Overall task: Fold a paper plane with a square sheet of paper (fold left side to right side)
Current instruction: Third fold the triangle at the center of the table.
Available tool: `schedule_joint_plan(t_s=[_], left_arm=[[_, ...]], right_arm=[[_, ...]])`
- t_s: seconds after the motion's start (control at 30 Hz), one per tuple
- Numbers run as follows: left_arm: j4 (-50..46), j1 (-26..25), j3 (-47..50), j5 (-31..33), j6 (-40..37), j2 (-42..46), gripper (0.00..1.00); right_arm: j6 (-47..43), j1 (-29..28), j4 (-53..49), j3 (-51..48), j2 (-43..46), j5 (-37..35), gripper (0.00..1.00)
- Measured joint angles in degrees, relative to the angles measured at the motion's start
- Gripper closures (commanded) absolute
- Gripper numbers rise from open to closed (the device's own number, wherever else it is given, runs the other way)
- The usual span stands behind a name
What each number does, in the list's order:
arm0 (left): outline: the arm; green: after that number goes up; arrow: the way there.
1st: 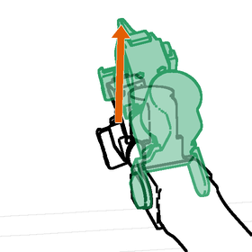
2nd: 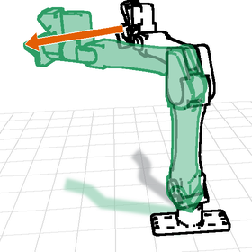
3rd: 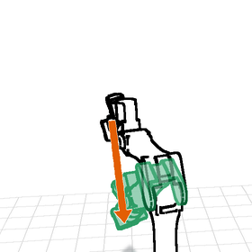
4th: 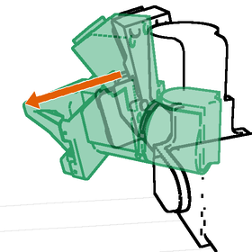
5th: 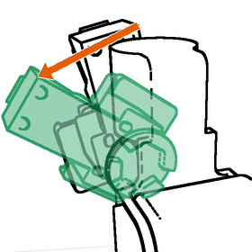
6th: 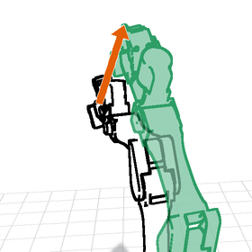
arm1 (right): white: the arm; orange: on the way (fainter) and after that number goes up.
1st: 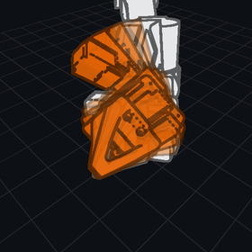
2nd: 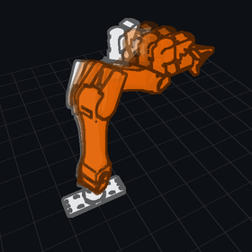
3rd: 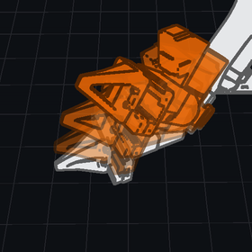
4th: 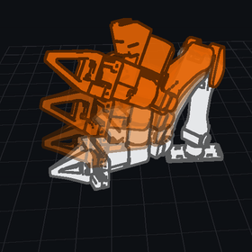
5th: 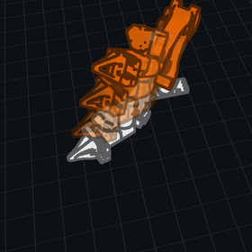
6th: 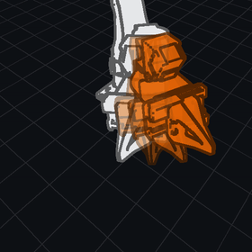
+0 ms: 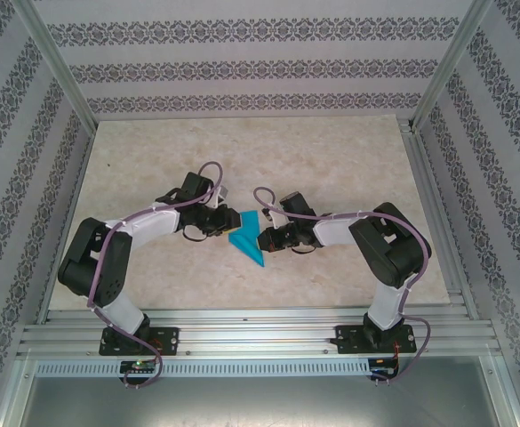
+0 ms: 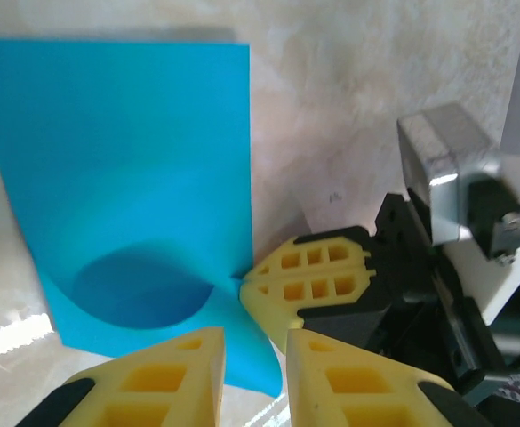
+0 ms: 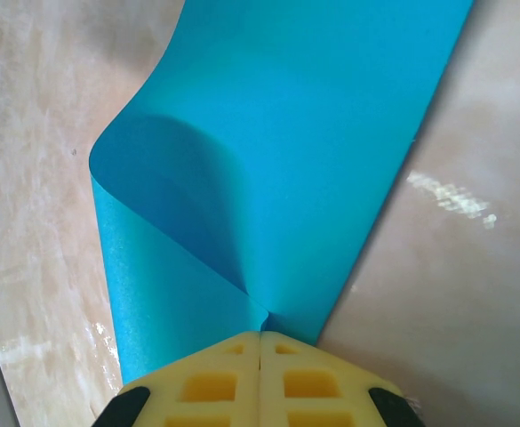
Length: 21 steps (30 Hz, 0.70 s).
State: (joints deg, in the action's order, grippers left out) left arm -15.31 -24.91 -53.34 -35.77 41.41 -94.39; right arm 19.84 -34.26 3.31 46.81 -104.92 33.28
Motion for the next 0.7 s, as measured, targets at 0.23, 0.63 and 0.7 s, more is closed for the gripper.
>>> schedule_joint_plan(t_s=[0.23,0.63,0.7], left_arm=[[3.8,-2.7,0.1,-0.3,2.3,-3.1,0.72],[4.0,-4.4,0.1,1.6,2.6,-6.6,0.72],[4.0,-4.4,0.1,1.8,2.6,-6.8,0.73]], right_arm=[[0.0,-0.2,-0.4,0.3,0.0,-0.4,1.0],[-0.2,-0.2,-1.1,0.9,-0.3,-0.4,1.0],[-0.2,-0.2,-1.2,0.9,-0.3,-0.4,1.0]])
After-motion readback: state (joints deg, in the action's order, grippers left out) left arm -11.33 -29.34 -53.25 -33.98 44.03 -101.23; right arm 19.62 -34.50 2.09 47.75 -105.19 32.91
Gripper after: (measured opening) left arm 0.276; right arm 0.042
